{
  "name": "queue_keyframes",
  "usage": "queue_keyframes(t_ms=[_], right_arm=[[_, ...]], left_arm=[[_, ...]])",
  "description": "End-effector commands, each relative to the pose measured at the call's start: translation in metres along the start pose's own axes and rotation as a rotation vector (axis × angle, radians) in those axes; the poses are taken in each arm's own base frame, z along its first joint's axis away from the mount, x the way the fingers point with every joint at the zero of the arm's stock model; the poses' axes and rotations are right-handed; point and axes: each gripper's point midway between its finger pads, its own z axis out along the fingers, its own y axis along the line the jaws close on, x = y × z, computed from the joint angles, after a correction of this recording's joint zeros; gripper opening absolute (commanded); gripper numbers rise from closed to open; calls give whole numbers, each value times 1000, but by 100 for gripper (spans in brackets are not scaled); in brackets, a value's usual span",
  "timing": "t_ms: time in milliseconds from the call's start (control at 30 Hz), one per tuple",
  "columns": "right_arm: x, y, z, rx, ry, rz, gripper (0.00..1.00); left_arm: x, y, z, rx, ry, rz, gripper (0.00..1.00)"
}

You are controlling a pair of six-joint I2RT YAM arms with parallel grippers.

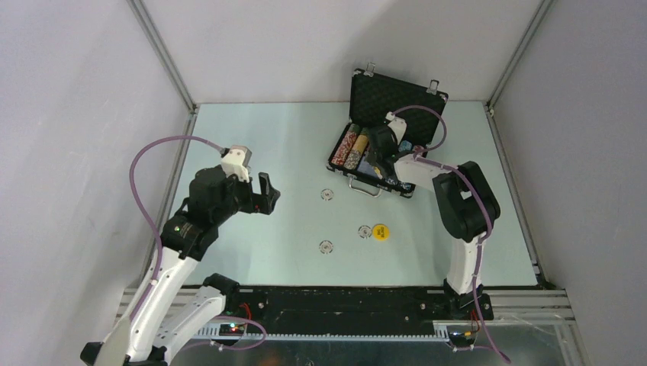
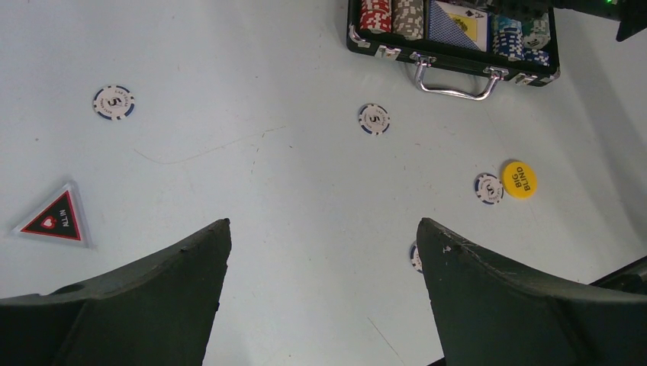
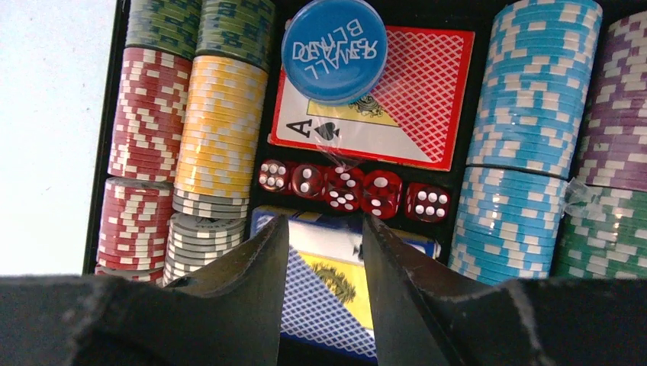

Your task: Pack up texas hold em set

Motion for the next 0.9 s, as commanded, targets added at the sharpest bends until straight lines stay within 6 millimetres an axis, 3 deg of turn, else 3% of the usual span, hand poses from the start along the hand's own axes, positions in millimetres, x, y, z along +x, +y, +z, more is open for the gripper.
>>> queue_keyframes(t_ms=[0, 367, 567, 700, 733, 800, 833, 867], right_arm=[[-19, 9, 3, 26, -82, 61, 43], [-21, 15, -5, 21, -48, 43, 41], [-45, 30, -43, -13, -180, -55, 48], [-49, 42, -88, -90, -152, -83, 60], [-40, 38, -94, -89, -112, -105, 62], [-28, 38, -116, -104, -67, -128, 74], [-22, 37, -131, -101, -53, -140, 91], [-13, 31, -137, -84, -35, -155, 95]], left_arm=[[-4, -3, 3, 22, -19, 9, 96], [-5, -1, 4, 11, -15, 13, 96], [-5, 2, 5, -6, -18, 13, 96], [-5, 5, 5, -18, -19, 14, 96], [-5, 5, 4, -21, -19, 14, 96], [-6, 6, 4, -24, -24, 14, 96], [-6, 6, 3, -26, -26, 15, 96], [-7, 6, 3, -26, -28, 16, 96]])
